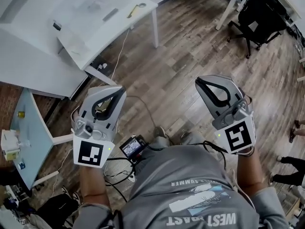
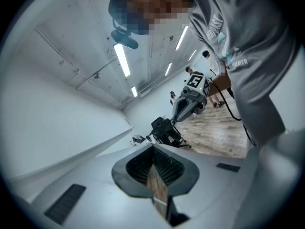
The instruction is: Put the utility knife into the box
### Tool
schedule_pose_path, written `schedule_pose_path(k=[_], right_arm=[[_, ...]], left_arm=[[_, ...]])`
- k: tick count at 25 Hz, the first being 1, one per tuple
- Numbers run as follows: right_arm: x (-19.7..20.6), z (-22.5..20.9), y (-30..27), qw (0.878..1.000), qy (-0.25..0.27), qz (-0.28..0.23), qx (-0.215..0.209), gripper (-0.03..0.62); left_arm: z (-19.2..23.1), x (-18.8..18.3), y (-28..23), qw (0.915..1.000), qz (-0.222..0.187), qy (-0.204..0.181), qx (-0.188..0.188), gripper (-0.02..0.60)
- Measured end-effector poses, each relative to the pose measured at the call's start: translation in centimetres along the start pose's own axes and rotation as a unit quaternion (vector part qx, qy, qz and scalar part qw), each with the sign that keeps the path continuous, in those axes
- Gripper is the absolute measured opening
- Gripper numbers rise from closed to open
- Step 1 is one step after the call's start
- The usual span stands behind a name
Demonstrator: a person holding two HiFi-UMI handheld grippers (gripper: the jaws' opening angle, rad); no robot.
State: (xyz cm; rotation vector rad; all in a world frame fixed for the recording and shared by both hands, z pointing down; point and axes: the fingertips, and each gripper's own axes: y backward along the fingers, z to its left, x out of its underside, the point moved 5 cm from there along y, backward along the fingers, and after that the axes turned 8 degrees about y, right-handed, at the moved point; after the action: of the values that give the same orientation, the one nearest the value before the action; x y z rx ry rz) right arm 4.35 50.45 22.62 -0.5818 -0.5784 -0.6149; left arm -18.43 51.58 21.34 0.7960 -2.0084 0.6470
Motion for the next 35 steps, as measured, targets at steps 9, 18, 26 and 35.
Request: schedule_pose_path(k=[9, 18, 26, 35], right_arm=[[1.7, -1.8, -2.5, 1.000, -0.008, 0.006, -0.001, 0.029], [7.2, -6.9, -2.7, 1.000, -0.009, -0.018, -0.017, 0.028], [10.5, -10.0, -3.9, 0.999, -0.011, -0.039, -0.034, 0.029], [11.5, -12.9, -8.4, 0.999, -0.013, -0.025, -0.025, 0.028]], left_arm=[[2.1, 1.0, -3.8, 0.9997, -0.013, 0.001, 0.019, 0.011], [2.7, 0.0, -11.3, 0.9999, 0.013, 0.010, 0.003, 0.011], [3.0, -0.6, -15.2, 0.9992, 0.037, 0.013, -0.012, 0.011], [8.6, 1.6, -17.7, 0.9997, 0.021, 0.005, -0.011, 0.011]])
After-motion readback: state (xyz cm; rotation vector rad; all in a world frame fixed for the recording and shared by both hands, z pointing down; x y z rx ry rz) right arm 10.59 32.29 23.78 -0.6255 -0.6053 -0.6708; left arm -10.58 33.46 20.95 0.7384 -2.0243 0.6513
